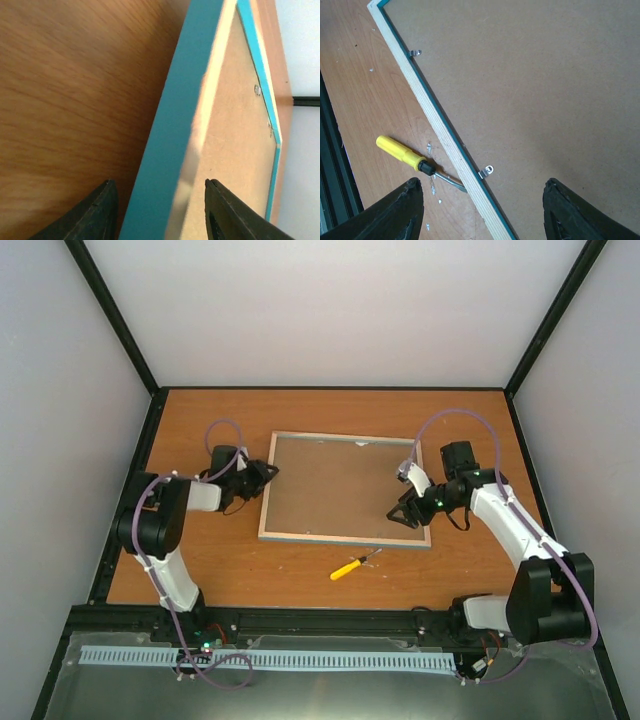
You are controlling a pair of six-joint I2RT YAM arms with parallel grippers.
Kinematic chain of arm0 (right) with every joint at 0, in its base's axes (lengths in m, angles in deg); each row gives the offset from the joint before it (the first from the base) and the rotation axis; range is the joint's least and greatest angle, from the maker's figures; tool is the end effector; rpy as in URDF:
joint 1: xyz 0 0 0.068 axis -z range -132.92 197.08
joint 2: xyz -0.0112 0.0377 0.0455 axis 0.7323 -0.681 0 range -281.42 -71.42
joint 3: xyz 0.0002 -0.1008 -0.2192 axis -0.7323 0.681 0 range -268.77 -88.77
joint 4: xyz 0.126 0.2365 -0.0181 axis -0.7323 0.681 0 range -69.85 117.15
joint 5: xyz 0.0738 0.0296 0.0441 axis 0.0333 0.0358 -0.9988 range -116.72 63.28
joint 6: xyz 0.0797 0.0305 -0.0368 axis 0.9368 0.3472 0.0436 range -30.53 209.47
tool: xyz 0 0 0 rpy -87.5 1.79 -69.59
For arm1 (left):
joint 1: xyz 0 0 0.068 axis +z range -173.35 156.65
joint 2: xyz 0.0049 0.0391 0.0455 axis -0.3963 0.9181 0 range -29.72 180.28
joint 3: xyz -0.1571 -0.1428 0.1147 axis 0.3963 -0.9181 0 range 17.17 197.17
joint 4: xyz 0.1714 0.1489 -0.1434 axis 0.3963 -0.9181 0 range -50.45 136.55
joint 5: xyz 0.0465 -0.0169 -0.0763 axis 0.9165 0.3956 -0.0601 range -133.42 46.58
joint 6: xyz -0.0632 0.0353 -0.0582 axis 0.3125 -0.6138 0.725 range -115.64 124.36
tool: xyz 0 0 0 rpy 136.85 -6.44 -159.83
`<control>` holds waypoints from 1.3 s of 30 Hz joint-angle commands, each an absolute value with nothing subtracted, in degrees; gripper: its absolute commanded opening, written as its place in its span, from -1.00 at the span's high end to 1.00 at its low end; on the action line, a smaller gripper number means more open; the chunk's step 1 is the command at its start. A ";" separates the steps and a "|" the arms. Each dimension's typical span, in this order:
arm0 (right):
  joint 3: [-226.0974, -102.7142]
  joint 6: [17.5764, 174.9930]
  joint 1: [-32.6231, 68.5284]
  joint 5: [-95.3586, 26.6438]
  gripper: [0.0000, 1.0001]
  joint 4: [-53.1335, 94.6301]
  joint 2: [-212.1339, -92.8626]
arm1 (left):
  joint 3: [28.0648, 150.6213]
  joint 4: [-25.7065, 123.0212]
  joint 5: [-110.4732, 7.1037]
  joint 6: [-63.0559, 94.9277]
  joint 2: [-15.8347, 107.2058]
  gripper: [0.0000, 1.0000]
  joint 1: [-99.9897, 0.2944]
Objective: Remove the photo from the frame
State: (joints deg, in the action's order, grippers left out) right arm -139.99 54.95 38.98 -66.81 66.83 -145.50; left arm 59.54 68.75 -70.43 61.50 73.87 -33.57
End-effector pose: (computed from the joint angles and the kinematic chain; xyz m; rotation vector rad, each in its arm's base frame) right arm 0.2507 0.0901 0.1637 -1.0751 2.2973 0.7947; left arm 0.3514 -0.1020 0.0523 -0.7072 2.3238 -1.1203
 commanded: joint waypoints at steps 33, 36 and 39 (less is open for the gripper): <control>-141.39 61.94 38.64 -66.80 -0.44 60.31 -137.58 | 64.86 39.19 -30.11 21.81 31.09 -1.00 -61.11; -137.16 63.19 38.64 -66.48 -0.44 55.45 -135.85 | 64.99 38.27 -45.50 15.73 35.73 -0.95 -61.03; -135.44 63.77 38.85 -65.35 -0.46 54.42 -134.66 | 64.15 40.09 -57.93 15.94 39.28 -0.62 -62.53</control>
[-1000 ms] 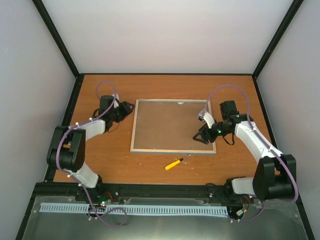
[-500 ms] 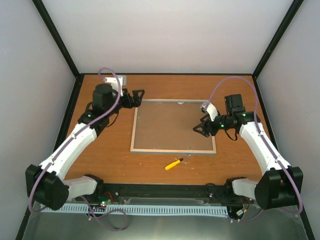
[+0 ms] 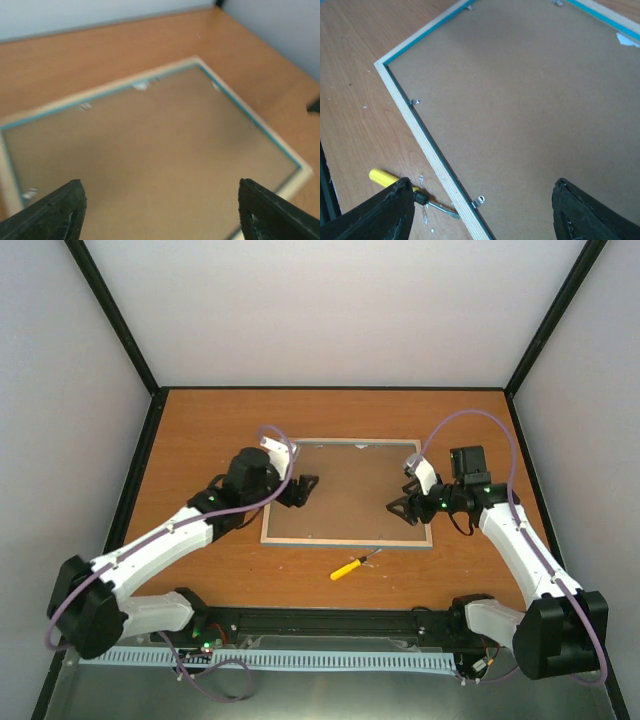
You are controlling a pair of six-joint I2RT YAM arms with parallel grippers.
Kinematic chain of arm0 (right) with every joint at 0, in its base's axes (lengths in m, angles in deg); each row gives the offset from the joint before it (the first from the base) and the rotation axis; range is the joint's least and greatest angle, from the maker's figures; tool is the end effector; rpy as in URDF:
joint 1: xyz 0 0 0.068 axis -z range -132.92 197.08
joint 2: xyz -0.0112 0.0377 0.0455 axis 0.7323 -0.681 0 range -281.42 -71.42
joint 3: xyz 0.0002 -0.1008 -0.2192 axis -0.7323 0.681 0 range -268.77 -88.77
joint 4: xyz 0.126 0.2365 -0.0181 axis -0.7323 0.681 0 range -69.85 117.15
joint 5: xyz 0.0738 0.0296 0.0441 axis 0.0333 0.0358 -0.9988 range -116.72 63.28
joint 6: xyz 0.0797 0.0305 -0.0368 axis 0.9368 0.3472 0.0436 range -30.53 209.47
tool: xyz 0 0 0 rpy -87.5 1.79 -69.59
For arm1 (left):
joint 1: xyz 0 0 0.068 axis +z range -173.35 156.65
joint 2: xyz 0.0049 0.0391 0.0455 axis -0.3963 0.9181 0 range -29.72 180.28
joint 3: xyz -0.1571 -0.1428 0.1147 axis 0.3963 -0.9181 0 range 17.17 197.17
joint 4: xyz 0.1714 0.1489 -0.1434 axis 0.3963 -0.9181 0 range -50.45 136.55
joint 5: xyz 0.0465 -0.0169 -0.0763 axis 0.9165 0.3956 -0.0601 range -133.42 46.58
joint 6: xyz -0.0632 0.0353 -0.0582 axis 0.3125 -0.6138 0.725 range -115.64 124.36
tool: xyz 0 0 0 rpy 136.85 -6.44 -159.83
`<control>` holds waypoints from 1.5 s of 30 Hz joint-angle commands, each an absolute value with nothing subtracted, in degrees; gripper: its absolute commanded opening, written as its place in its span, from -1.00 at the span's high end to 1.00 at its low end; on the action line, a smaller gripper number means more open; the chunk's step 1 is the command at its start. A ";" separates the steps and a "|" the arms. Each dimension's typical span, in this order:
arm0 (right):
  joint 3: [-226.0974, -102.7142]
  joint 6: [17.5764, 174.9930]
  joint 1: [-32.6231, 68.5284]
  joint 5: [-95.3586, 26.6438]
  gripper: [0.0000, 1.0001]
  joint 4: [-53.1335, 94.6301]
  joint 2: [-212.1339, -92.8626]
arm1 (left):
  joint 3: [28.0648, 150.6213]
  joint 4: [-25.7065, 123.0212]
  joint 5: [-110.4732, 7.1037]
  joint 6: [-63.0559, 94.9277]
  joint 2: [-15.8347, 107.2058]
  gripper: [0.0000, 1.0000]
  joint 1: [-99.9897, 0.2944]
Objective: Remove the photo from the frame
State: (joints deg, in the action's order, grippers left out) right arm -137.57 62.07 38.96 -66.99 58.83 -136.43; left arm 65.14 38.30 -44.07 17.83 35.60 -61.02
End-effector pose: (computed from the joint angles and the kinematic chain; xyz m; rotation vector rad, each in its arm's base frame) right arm 0.2506 0.0904 0.1974 -0.9709 2.1426 0.7209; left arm 0.2563 -0.1992 0.2375 0.4403 2.0185 -0.5720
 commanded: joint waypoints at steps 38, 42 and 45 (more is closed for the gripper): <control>-135.40 69.00 42.33 -60.13 -0.55 49.29 -136.34 | 93.15 6.85 -51.77 10.18 80.99 0.10 -88.05; -135.61 68.91 42.33 -60.34 -0.55 49.27 -136.97 | 94.20 5.80 -51.23 9.60 82.87 0.10 -89.73; -135.64 68.82 42.33 -60.68 -0.55 49.47 -137.16 | 95.11 5.43 -48.81 10.74 83.91 0.16 -89.92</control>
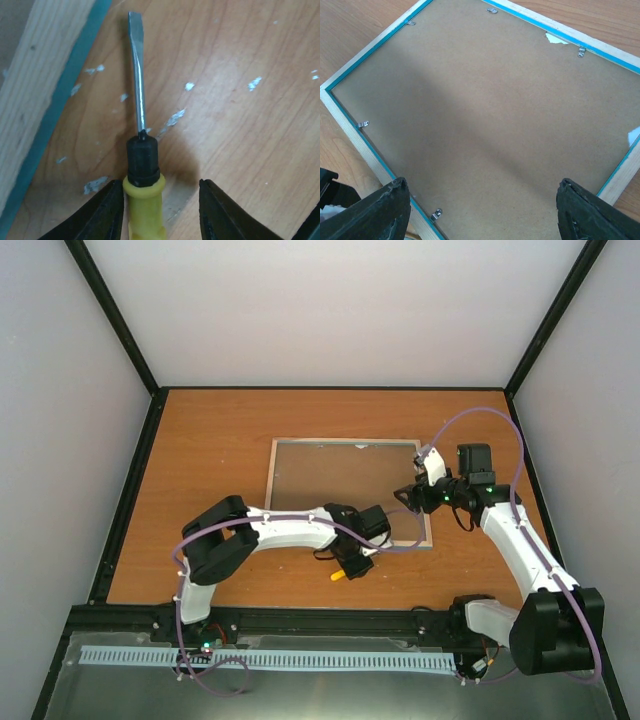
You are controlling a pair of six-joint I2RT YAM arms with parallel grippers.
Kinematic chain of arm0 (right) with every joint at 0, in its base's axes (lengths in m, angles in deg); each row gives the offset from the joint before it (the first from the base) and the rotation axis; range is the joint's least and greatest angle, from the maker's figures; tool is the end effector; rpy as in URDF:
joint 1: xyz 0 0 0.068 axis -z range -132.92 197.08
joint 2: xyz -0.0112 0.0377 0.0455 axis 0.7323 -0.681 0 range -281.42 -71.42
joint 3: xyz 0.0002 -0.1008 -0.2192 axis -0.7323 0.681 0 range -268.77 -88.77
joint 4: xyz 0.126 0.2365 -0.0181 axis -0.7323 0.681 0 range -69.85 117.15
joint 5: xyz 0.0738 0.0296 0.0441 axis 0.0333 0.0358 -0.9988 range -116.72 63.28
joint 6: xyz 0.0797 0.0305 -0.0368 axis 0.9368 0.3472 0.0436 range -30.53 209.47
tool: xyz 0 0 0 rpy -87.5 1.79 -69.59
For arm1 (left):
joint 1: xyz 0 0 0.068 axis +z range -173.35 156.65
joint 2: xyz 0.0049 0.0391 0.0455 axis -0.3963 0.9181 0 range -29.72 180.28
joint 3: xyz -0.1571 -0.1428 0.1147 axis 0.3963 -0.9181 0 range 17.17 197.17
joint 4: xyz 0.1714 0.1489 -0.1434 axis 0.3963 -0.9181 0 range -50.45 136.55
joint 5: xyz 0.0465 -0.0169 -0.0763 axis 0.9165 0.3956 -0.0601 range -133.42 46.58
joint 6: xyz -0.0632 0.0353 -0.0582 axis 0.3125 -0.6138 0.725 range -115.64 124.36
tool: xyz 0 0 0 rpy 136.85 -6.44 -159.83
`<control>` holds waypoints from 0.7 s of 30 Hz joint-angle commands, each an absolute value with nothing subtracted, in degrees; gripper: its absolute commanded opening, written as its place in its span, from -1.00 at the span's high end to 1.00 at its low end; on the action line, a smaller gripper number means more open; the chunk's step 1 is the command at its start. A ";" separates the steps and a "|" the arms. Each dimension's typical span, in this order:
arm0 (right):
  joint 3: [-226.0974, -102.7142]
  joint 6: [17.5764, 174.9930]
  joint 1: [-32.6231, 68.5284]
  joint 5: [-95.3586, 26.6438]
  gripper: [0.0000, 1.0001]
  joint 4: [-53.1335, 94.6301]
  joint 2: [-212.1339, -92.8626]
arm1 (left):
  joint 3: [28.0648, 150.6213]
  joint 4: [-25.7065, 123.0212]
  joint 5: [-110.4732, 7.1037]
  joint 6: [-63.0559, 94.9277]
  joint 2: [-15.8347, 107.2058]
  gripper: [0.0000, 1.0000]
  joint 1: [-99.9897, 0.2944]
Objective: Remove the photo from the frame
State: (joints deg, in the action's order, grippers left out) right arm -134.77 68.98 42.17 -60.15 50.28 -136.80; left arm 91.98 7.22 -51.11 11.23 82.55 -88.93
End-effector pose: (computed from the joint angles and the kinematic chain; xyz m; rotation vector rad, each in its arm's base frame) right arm 0.2703 0.0695 0.1871 -0.7578 2.1983 0.5721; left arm 0.1470 -0.3511 0.0688 1.4973 2.6143 -0.3692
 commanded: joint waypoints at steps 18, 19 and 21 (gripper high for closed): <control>-135.66 68.62 42.33 -61.14 -0.54 49.61 -137.29 | 98.39 -0.09 -43.29 11.93 87.42 0.61 -89.93; -135.62 68.60 42.33 -61.22 -0.54 49.62 -137.33 | 97.69 0.45 -43.60 11.80 86.68 0.67 -89.96; -135.64 68.72 42.33 -61.33 -0.55 49.61 -137.42 | 96.92 2.00 -44.75 11.59 84.43 0.80 -89.97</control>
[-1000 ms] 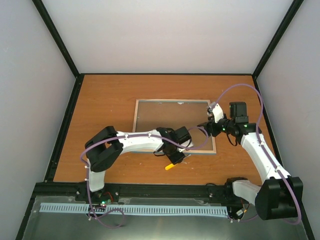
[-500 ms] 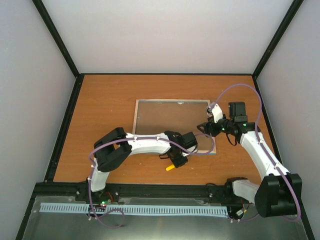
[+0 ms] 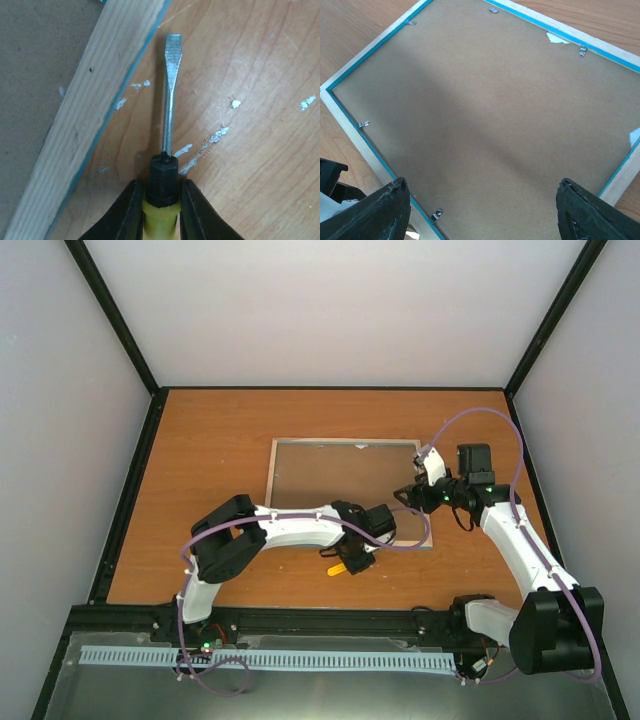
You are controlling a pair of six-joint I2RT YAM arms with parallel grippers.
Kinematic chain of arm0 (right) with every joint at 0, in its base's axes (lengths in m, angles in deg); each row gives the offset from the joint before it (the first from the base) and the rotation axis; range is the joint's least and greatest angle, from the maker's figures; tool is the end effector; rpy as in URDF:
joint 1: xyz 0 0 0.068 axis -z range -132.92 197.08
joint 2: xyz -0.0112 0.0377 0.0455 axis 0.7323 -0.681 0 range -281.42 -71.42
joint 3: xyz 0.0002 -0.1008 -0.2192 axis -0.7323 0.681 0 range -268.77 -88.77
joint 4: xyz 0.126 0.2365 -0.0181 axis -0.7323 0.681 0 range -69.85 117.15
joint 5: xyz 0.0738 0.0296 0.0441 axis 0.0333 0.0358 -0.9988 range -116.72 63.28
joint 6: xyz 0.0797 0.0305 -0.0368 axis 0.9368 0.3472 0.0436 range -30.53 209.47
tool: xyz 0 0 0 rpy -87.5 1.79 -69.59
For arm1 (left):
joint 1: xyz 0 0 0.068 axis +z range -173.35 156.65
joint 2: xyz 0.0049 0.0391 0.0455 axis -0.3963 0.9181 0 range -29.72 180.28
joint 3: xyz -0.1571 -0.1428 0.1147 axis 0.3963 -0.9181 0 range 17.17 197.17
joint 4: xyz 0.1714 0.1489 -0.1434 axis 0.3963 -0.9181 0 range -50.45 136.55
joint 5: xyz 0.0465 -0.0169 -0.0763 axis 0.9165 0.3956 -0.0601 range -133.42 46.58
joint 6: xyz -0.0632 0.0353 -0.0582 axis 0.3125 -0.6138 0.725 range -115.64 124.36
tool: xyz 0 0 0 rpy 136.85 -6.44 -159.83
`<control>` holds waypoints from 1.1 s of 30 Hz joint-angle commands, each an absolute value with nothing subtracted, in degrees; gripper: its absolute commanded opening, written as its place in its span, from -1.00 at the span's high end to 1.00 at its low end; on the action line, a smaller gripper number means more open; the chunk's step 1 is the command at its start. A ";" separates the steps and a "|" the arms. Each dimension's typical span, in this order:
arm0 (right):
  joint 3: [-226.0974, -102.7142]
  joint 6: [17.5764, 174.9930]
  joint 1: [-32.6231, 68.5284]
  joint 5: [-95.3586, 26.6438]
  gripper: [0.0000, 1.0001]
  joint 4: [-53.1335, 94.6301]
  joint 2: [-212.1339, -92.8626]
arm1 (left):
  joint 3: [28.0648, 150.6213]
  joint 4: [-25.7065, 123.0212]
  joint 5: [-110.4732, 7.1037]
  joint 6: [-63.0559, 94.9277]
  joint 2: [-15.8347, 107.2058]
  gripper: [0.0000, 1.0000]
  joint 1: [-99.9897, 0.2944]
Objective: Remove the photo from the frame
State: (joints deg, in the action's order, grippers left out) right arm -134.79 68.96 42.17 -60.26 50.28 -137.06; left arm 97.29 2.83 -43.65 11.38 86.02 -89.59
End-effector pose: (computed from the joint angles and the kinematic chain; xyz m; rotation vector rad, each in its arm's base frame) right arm 0.2706 0.0696 0.1862 -0.7585 2.2012 0.5759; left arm 0.1567 -0.3570 0.0686 1.4778 2.5993 -0.1710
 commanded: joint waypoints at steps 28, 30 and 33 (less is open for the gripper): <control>-161.46 78.24 33.90 -78.56 -0.40 57.71 -147.07 | 82.65 51.83 -32.71 51.54 47.49 0.99 -70.93; -160.55 79.70 29.48 -77.40 -0.41 55.57 -146.73 | 82.05 52.66 -32.36 52.70 46.93 0.99 -70.98; -160.16 80.62 24.18 -74.28 -0.42 53.42 -147.12 | 80.53 54.36 -32.42 54.95 46.19 0.99 -70.98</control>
